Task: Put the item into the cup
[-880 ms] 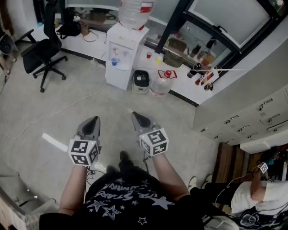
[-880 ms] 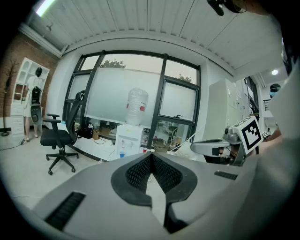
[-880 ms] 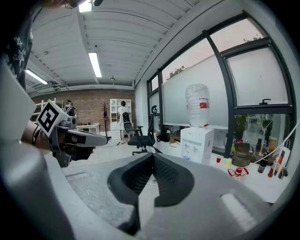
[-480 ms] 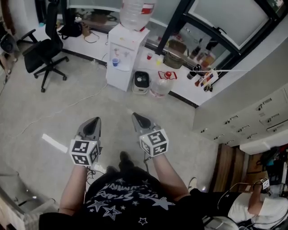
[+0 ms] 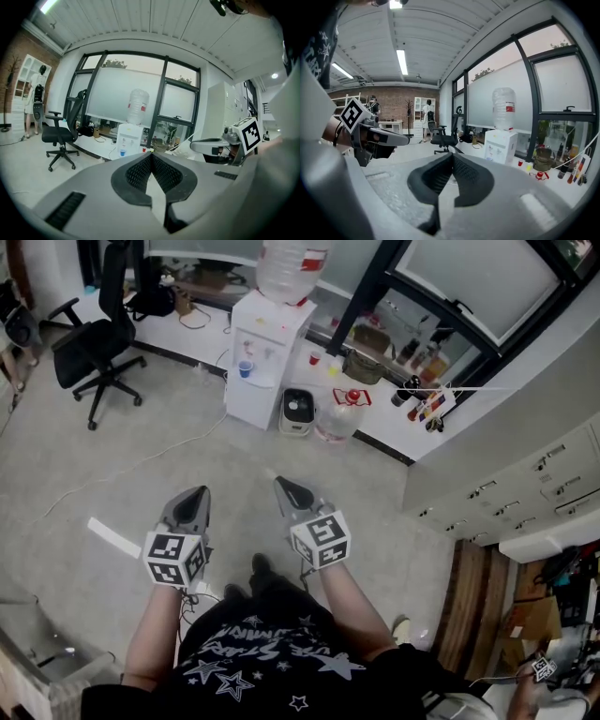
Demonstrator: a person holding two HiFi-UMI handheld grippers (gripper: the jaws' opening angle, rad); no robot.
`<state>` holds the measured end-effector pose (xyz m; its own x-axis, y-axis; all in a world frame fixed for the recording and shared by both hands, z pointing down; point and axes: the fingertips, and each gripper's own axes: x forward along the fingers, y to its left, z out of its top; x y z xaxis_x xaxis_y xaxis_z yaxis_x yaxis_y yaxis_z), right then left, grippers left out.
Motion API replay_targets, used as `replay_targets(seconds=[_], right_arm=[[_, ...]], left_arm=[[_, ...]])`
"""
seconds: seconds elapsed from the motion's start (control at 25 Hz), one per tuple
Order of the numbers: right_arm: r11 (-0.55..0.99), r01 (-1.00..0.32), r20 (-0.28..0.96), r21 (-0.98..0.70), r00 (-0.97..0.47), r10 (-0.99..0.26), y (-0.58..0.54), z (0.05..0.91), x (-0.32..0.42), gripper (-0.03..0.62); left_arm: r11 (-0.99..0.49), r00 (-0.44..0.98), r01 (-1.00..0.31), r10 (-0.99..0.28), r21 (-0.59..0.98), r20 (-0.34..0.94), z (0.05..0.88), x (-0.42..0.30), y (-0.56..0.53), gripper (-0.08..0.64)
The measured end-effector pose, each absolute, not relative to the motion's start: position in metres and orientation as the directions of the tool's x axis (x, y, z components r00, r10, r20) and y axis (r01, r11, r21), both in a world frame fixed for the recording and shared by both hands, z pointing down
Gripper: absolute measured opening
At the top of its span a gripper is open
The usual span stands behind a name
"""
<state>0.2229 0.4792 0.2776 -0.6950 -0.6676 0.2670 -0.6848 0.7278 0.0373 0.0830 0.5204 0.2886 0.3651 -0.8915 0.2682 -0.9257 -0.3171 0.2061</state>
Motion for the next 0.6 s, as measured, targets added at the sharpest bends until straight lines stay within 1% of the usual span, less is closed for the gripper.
replay_targets(seconds=[0.28,0.48,0.6], right_arm=[[0.706,-0.708,0.309,-0.004,-0.673,-0.673,0.487,0.309,0.224,0.002],[0.685,-0.726,0.323,-0.055,-0.663,-0.676,0.455,0.321,0.227,0.002],[0.696,-0.715,0.326,-0.066,-0.674,-0.663,0.429,0.324,0.220,0.002]], left_arm=[[-0.298,0.360,-0.925,-0.888,0.238,0.286,0.310,0.068,0.528,0.005],[-0.282,0.339,-0.936,-0.885,0.212,0.320,0.315,0.058,0.509,0.005],[-0.239,0.304,-0.943,-0.900,0.229,0.313,0.314,0.038,0.487,0.005]])
